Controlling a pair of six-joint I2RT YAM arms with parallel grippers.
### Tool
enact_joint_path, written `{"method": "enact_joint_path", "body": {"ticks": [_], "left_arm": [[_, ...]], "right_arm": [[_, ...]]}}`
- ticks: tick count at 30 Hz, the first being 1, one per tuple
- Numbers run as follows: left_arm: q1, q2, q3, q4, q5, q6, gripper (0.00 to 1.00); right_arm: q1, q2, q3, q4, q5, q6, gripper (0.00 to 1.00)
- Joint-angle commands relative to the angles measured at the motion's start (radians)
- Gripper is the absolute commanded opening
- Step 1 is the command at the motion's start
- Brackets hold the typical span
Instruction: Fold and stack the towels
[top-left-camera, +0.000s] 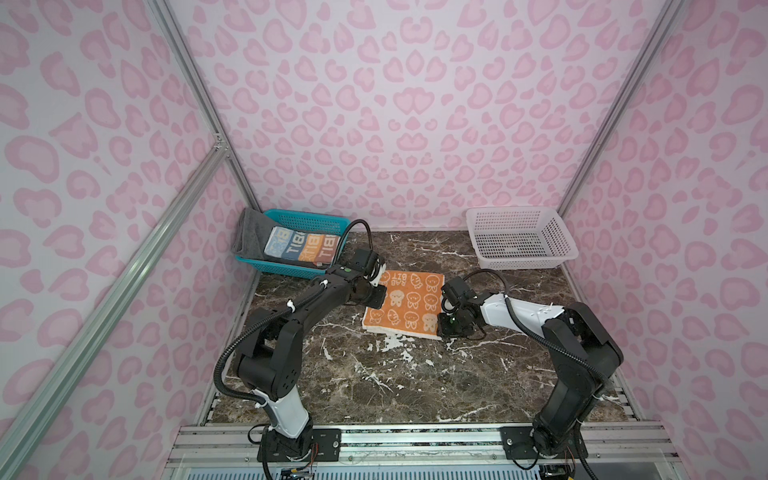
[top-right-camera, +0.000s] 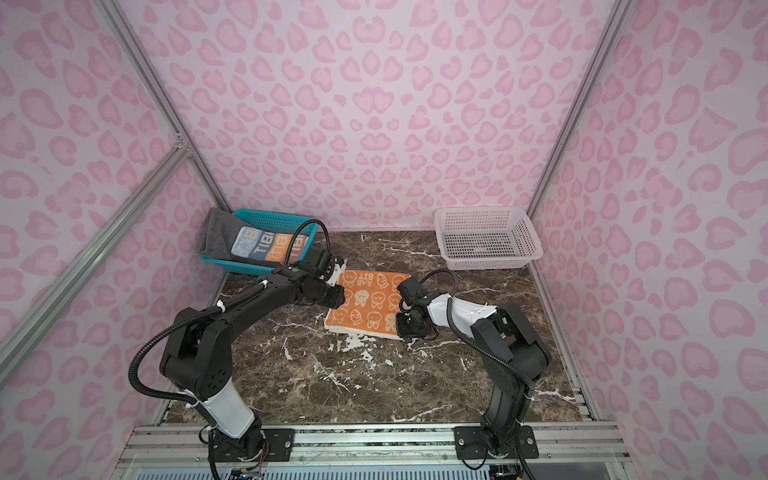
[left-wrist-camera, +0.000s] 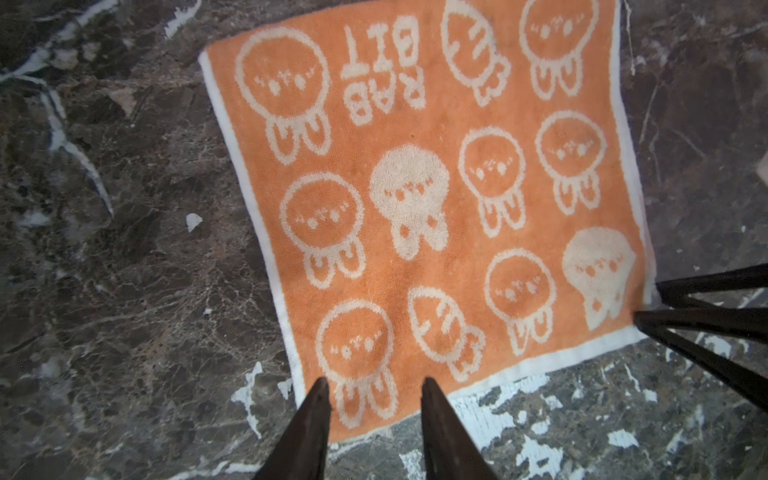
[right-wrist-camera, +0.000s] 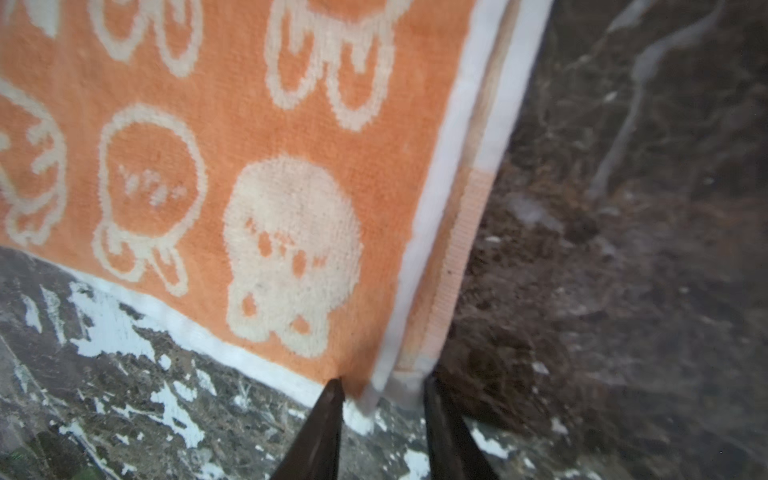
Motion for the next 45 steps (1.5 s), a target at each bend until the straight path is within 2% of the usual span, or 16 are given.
{"method": "enact_joint_path", "body": {"ticks": [1,11,19,25,28,35,45], "left_arm": [[0.022,-0.012,-0.003,0.009,0.023,-0.073,0.4],[0.114,-0.041,-0.113,0.007,0.113,-0.199,0.41],[0.121,0.027,-0.131,0.017,0.134,-0.26,0.38],[0.125,0.055,-0.141,0.018,0.145,-0.265,0.37],[0.125,0.065,-0.153,0.015,0.146,-0.28,0.32],[0.127,0.114,-0.172,0.042,0.153,-0.304,0.26],[0.128,0.13,-0.152,0.032,0.141,-0.308,0.03]], "right_arm": [[0.002,0.014,0.001,-0.031,0.012,0.023,0.38],[0.007,-0.069,0.043,-0.099,0.068,-0.011,0.4],[0.04,-0.019,0.051,-0.072,0.046,0.019,0.43],[0.044,0.032,0.077,-0.063,0.036,0.038,0.42],[0.047,0.048,0.083,-0.059,0.03,0.042,0.4],[0.056,0.076,0.099,-0.066,0.023,0.041,0.35],[0.056,0.059,0.121,-0.081,0.042,0.034,0.12]]}}
